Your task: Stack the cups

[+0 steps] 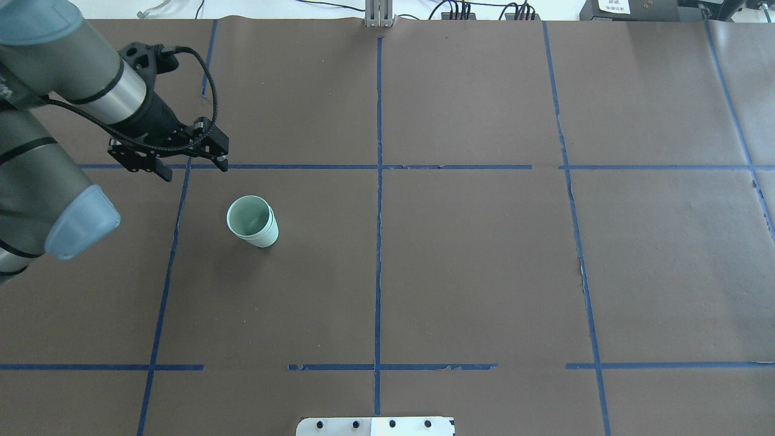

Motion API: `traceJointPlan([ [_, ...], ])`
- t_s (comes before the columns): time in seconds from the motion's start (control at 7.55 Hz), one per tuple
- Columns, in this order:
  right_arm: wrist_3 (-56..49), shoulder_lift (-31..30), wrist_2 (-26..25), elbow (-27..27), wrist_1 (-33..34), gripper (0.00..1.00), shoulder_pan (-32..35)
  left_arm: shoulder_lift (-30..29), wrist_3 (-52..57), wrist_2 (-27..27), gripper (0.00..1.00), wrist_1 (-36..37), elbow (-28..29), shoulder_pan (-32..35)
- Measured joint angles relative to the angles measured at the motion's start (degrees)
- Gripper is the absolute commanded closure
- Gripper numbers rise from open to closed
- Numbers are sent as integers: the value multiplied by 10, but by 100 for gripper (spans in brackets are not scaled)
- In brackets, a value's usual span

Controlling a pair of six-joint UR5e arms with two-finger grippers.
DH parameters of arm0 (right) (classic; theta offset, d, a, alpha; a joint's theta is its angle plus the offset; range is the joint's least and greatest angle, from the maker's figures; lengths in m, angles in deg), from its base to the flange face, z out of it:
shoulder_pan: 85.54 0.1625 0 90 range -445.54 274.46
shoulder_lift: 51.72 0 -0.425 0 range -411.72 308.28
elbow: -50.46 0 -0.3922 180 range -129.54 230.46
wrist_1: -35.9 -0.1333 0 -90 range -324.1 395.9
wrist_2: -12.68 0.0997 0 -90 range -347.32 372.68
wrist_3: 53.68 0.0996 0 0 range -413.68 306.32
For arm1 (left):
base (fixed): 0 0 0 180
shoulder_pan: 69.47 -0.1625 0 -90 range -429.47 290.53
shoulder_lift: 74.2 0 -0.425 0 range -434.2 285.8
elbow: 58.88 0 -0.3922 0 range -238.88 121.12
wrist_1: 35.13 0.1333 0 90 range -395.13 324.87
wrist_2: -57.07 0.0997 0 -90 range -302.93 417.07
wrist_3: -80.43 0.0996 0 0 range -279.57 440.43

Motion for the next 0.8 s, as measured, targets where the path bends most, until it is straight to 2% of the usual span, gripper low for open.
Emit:
traceJointPlan([
  [0.27, 0, 0, 0, 0, 0, 0, 0, 17, 131, 0, 0, 57, -29, 86],
  [0.53, 0, 0, 0, 0, 0, 0, 0, 55, 317, 0, 0, 118, -28, 164],
  [0.8, 0, 0, 0, 0, 0, 0, 0, 105, 529, -2, 0, 122, 36, 248],
])
